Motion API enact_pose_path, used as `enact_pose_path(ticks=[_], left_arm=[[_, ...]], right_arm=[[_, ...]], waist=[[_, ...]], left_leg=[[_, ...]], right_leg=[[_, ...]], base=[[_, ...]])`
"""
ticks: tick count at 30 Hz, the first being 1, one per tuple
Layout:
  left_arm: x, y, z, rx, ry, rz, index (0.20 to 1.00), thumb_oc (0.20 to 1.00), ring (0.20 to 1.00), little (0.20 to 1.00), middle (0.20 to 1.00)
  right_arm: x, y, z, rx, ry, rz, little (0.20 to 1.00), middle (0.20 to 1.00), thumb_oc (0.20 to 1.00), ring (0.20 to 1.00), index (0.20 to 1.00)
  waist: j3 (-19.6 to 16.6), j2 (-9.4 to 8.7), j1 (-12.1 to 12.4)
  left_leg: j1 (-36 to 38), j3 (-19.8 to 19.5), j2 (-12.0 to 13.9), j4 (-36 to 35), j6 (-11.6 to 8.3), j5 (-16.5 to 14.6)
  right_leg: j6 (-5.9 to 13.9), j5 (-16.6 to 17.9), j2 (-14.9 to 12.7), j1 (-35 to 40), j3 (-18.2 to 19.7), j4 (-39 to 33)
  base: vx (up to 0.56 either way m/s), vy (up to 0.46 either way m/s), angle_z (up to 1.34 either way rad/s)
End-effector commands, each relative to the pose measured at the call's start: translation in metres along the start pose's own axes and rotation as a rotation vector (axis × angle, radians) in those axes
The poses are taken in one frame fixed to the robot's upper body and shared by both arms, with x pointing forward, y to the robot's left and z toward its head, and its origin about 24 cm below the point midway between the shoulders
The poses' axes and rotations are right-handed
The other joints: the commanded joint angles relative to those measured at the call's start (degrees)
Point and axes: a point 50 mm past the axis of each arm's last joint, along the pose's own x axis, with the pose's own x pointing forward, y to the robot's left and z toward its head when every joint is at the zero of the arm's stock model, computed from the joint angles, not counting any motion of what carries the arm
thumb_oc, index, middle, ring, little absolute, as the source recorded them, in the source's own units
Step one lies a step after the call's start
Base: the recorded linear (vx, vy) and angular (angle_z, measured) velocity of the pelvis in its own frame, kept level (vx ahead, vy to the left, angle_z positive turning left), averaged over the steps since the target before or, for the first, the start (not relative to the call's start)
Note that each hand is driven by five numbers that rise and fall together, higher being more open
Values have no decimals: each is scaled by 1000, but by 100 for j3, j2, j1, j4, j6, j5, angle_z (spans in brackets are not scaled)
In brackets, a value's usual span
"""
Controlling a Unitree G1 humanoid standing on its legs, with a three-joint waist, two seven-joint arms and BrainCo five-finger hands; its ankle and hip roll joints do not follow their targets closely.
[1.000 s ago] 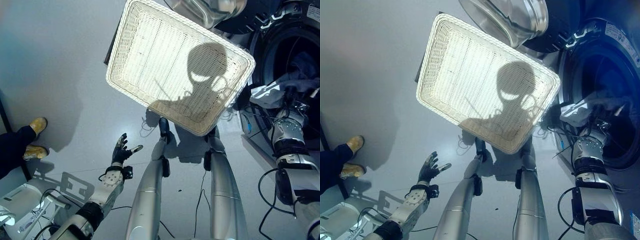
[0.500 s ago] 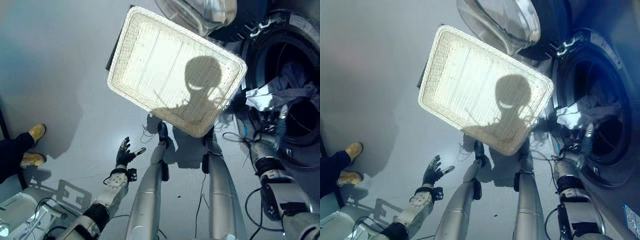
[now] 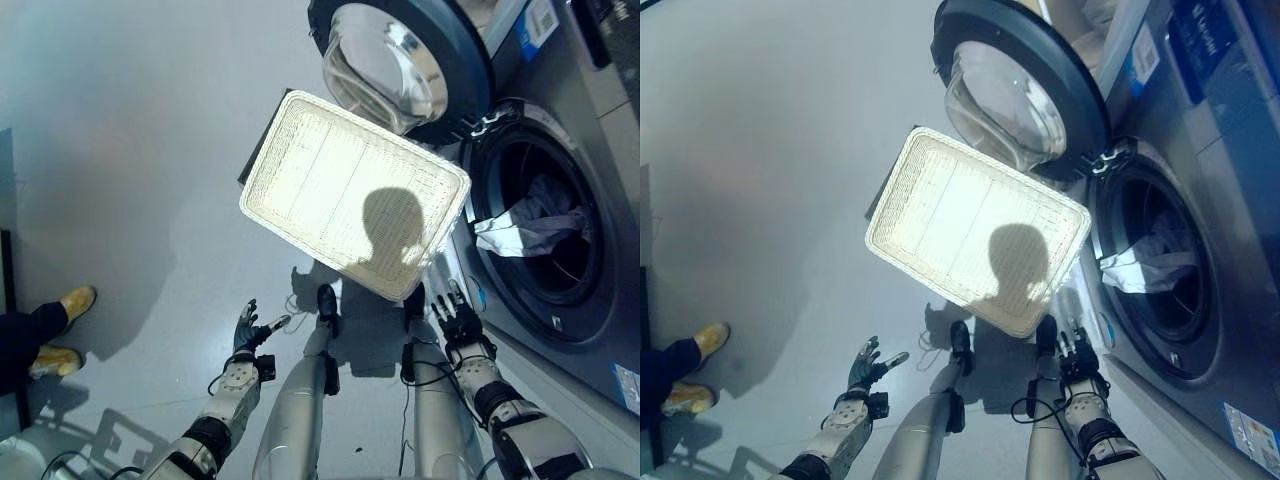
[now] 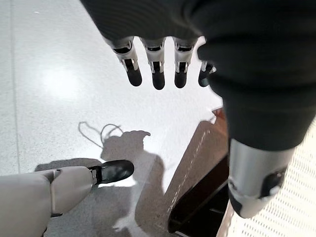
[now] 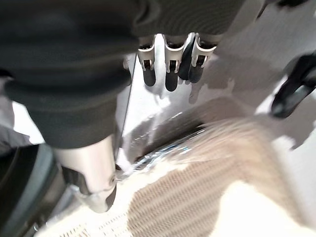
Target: Put the clothes into the washing machine.
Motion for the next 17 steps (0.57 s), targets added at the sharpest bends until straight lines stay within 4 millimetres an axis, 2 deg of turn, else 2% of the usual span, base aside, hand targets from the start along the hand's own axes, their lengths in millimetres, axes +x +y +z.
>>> enact_pose_path(ticks=[1,2,3,4,5,6,8,9,11,13,14,17], left_arm=[[0,16,-10,15,33,-28,1000,1000,1000,1000,1000],[-2,18,-15,13,52,-46,1000,1000,1000,1000,1000],[-2,18,-15,13,52,-46,1000,1000,1000,1000,1000],[-5,22,-24,13,87,-70,1000,1000,1000,1000,1000],[-11,28,-39,2,155,-120,1000,1000,1000,1000,1000],[-18,36,-56,6,228,-149,1000,1000,1000,1000,1000],[-27,41,-73,11,310,-188,1000,1000,1000,1000,1000],[-27,42,-73,12,312,-191,1000,1000,1000,1000,1000],[-38,42,-91,37,403,-237,1000,1000,1000,1000,1000],[-43,43,-99,51,450,-258,1000,1000,1000,1000,1000],[-43,43,-99,51,450,-258,1000,1000,1000,1000,1000],[-48,44,-106,113,499,-283,1000,1000,1000,1000,1000]], right_arm=[[-5,-9,-2,-369,16,25,1000,1000,1000,1000,1000],[-7,-14,-4,-484,30,34,1000,1000,1000,1000,1000],[-7,-14,-4,-484,30,34,1000,1000,1000,1000,1000],[-11,-23,-8,-614,63,35,1000,1000,1000,1000,1000],[-18,-42,-16,-789,127,17,1000,1000,1000,1000,1000],[-27,-63,-22,-853,205,-23,1000,1000,1000,1000,1000],[-36,-81,-29,-916,273,-51,1000,1000,1000,1000,1000],[-36,-81,-29,-918,277,-51,1000,1000,1000,1000,1000],[-46,-95,-39,-965,341,-69,1000,1000,1000,1000,1000],[-50,-100,-43,-1009,376,-71,1000,1000,1000,1000,1000],[-50,-100,-43,-1009,376,-71,1000,1000,1000,1000,1000],[-56,-105,-52,-1137,445,-38,1000,1000,1000,1000,1000]], waist=[[-61,-191,68],[-120,-213,79],[-120,-213,79],[-287,-260,118],[-538,-333,167],[-817,-410,196],[-1082,-487,205],[-1091,-491,204],[-1386,-565,215],[-1556,-606,225],[-1553,-606,224],[-1873,-671,255]], left_leg=[[287,113,-432,357,82,-687],[389,93,-428,328,78,-709],[389,93,-428,328,78,-709],[503,78,-417,260,70,-706],[792,26,-406,78,56,-703],[1092,-34,-383,-141,27,-676],[1352,-37,-353,-296,1,-668],[1365,-38,-351,-301,0,-669],[1594,-44,-341,-330,12,-738],[1719,-34,-328,-318,20,-789],[1723,-35,-328,-319,20,-789],[1972,17,-296,-288,39,-908]], right_leg=[[36,-200,393,355,-152,8],[44,-229,380,466,-164,-18],[44,-229,380,466,-164,-18],[55,-223,365,602,-181,-104],[73,-243,360,940,-240,-285],[81,-258,407,1301,-283,-498],[74,-253,466,1613,-330,-709],[72,-253,469,1631,-334,-720],[50,-277,529,1903,-367,-855],[28,-320,547,2062,-396,-885],[28,-320,547,2067,-397,-887],[-18,-444,576,2370,-469,-901]], base=[[13,38,9],[20,14,6],[39,18,12],[111,0,8],[225,-28,19],[227,-42,38],[159,-40,57],[117,-33,20],[125,-37,2],[122,-31,14],[128,-35,18],[132,-60,16]])
